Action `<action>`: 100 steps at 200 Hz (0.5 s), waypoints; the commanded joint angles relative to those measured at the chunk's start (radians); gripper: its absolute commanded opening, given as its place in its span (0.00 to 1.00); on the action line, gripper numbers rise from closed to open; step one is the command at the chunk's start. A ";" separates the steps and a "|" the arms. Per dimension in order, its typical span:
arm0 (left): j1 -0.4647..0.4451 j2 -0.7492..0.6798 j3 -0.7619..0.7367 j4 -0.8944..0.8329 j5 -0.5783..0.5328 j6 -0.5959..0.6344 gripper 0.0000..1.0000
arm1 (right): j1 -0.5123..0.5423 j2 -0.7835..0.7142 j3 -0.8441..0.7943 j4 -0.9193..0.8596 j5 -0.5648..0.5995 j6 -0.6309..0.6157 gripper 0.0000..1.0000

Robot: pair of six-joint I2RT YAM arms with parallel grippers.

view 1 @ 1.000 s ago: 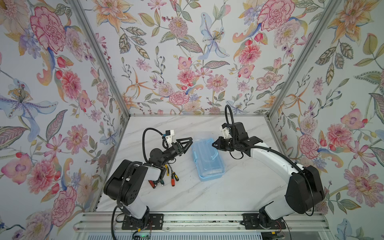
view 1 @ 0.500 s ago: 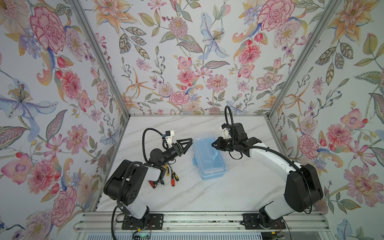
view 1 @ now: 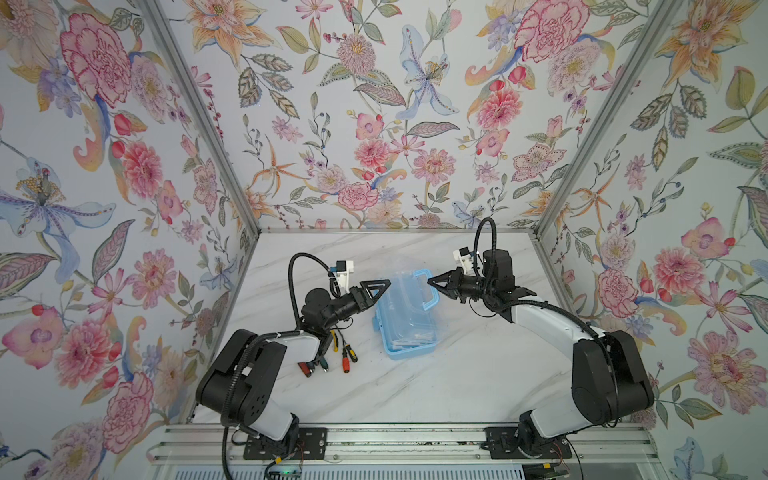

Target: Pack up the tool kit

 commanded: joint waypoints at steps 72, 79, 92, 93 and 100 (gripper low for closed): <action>-0.037 0.047 0.064 -0.104 -0.010 0.095 0.94 | -0.030 0.017 -0.052 0.263 -0.120 0.107 0.00; -0.036 0.034 0.053 -0.122 -0.017 0.106 0.94 | -0.035 0.022 -0.056 0.272 -0.125 0.109 0.00; -0.037 0.018 0.044 -0.179 -0.031 0.141 0.94 | -0.046 0.034 -0.065 0.299 -0.135 0.120 0.00; -0.036 0.017 0.044 -0.184 -0.032 0.144 0.94 | -0.046 0.036 -0.067 0.302 -0.136 0.121 0.00; -0.036 -0.022 0.042 -0.216 -0.039 0.163 0.94 | -0.052 0.043 -0.073 0.322 -0.143 0.131 0.00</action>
